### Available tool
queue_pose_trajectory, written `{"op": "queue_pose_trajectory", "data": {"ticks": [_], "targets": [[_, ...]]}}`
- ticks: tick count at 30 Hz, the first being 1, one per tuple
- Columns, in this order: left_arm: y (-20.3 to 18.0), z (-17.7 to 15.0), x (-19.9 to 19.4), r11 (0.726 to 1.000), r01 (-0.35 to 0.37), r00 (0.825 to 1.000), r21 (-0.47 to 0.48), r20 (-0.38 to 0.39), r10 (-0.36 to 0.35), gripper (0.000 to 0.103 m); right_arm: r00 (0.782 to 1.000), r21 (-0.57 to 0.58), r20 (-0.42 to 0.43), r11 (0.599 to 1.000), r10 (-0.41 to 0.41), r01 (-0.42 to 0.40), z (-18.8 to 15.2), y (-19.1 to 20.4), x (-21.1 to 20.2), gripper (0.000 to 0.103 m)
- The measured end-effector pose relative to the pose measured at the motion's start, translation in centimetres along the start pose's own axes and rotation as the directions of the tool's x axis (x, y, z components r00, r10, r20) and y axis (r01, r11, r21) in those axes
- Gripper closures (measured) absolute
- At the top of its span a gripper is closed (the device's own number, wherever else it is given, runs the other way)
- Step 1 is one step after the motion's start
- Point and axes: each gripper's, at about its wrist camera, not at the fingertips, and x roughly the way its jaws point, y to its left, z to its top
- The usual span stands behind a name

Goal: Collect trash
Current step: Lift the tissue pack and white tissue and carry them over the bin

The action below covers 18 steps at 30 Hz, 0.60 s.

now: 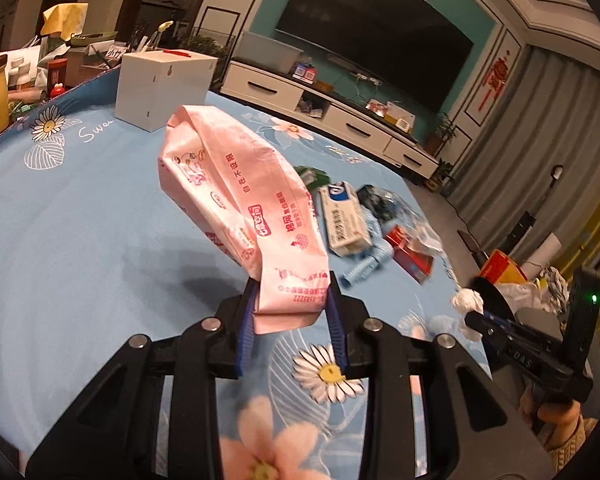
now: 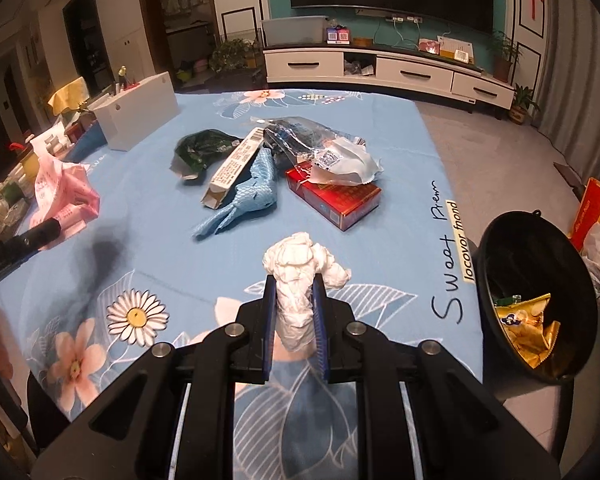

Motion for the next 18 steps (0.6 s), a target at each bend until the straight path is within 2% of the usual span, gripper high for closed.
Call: {"op": "queue_pose_trajectory", "data": {"ticks": [8,18], "targets": [[-2.4,-1.8,-3.0,0.998,0.031,0.999,0.061,0.024,-0.033,0.071,0.999,-0.019,0.034,1.000,0.011,-0.011,-0.4,0.9,-2.4,0.085],[-4.6,-1.6,-4.7,0.992,0.066,0.996,0.111,0.053,-0.073,0.071,0.995,-0.010,0.101,1.000,0.003,-0.002,-0.4,0.3,-5.4,0.085]]}}
